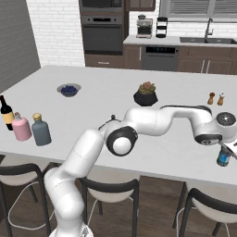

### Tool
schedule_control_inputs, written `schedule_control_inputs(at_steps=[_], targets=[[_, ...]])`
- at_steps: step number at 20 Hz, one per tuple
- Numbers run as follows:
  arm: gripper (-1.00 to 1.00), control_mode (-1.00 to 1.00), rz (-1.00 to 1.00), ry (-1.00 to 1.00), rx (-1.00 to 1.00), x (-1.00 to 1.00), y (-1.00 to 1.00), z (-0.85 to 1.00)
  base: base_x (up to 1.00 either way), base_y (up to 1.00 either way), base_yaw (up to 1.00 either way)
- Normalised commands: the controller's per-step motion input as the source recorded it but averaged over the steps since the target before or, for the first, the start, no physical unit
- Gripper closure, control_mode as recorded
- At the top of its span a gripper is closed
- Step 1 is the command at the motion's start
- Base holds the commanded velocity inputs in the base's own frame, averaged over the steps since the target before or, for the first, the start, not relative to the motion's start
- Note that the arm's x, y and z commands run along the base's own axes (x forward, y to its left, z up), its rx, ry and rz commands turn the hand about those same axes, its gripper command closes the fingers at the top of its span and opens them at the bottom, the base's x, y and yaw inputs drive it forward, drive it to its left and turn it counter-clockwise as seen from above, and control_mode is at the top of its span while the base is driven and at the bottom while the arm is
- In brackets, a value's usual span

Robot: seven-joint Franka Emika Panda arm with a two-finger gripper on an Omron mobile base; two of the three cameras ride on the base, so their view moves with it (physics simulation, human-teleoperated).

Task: Move the plastic bottles in the middle to the plastics group, and the glass bottles in the middle to the glass group.

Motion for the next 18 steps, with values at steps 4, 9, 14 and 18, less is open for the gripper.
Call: schedule_control_inputs(at_steps=[4, 9, 14, 18], targets=[[-1.0, -1.0, 0.01, 0.0, 0.0, -0.42, 0.32, 0.15, 0.0, 0.0, 0.0], [-1.0, -1.0, 0.03, 0.0, 0.0, -0.68, 0.56, 0.1, 0.0, 0.0, 0.0], [-1.0, -1.0, 0.05, -0.03, 0.0, -0.74, 0.81, 0.12, 0.0, 0.0, 0.0], [-1.0, -1.0, 0.11, -0.01, 0.0, -0.81, 1.0, 0.3, 0.0, 0.0, 0.0]])
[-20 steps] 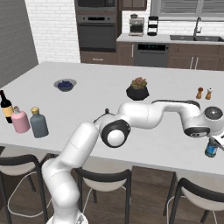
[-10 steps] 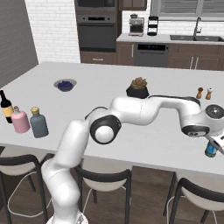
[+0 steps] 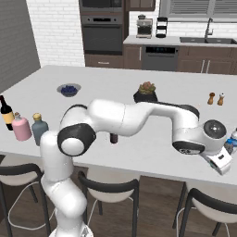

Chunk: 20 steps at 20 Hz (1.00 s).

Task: Move the plastic bottles in the middle to the plastics group, and the glass bottles in the middle to the glass group.

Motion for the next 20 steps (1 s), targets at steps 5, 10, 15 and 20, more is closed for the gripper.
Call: schedule_control_inputs(at_steps=[5, 10, 15, 20], targets=[[-1.0, -1.0, 0.2, 0.0, -0.02, -0.76, 1.0, 0.36, 0.0, 0.0, 0.0], [-1.0, -1.0, 0.35, 0.0, -0.06, -0.52, 1.0, 0.3, 0.0, 0.0, 0.0], [-1.0, -1.0, 0.4, 0.0, -0.11, -0.37, 1.0, 0.44, 0.0, 0.0, 0.0], [-1.0, -1.0, 0.39, 0.0, -0.13, -0.34, 1.0, 0.49, 0.0, 0.0, 0.0]])
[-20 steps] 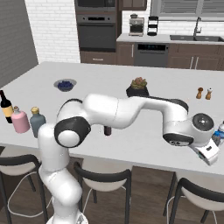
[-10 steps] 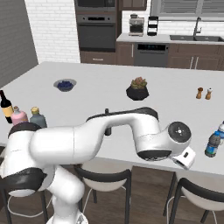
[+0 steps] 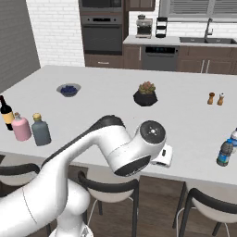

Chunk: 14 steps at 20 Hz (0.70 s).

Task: Move the plastic bottles in the middle to the plastics group, and the glass bottles in the middle to the glass group.

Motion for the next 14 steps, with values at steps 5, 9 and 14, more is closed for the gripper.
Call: schedule_control_inputs(at_steps=[5, 9, 14], targets=[[-1.0, -1.0, 0.39, 0.0, -0.13, -0.24, 1.0, 0.43, 0.0, 0.0, 0.0], [-1.0, -1.0, 0.37, 0.0, -0.13, -0.17, 1.0, 0.35, 0.0, 0.0, 0.0], [-1.0, -1.0, 0.28, 0.0, -0.13, -0.03, 1.0, 0.33, 0.0, 0.0, 0.0]])
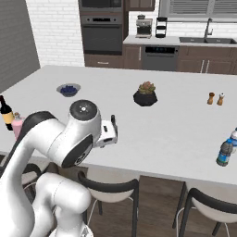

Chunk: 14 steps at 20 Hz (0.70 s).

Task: Move the plastic bottles in the middle to the plastics group, and the glass bottles in the middle to the glass group.

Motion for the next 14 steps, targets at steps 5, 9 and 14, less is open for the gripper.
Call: schedule_control_inputs(at_steps=[5, 9, 14], targets=[[-1.0, -1.0, 0.11, 0.0, -0.13, 0.03, 1.0, 0.21, 0.0, 0.0, 0.0], [-1.0, -1.0, -0.01, 0.0, -0.16, 0.6, 0.89, 0.01, 0.0, 0.0, 0.0], [-1.0, -1.0, -0.24, -0.01, -0.06, 0.71, 0.23, 0.0, 0.0, 0.0, 0.0]])
